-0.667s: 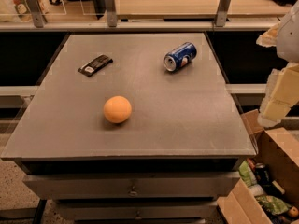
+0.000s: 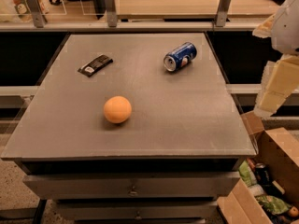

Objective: Place pepsi can upright

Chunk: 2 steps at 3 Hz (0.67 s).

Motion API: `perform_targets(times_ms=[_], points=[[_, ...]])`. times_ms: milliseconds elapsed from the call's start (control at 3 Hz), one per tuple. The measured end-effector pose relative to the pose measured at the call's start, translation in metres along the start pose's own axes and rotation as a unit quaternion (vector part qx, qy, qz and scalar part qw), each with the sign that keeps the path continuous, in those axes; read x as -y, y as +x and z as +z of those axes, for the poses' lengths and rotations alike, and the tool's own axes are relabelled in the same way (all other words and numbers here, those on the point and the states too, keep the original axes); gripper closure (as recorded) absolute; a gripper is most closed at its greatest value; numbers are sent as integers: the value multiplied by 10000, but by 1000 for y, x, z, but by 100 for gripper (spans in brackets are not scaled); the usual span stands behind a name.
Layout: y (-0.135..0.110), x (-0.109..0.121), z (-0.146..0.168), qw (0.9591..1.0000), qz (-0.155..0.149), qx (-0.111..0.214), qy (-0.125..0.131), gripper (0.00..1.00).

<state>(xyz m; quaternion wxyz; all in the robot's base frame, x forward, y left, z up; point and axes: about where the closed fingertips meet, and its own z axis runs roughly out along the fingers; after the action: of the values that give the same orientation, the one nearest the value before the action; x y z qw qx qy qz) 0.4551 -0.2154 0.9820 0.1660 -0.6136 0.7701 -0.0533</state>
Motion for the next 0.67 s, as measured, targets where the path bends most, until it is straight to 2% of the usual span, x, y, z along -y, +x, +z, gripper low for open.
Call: perform_targets(times_ms=[333, 667], points=[[-10, 24, 6, 9993, -310, -55, 188, 0], [-17, 52, 16, 9969, -655, -178, 393, 0]])
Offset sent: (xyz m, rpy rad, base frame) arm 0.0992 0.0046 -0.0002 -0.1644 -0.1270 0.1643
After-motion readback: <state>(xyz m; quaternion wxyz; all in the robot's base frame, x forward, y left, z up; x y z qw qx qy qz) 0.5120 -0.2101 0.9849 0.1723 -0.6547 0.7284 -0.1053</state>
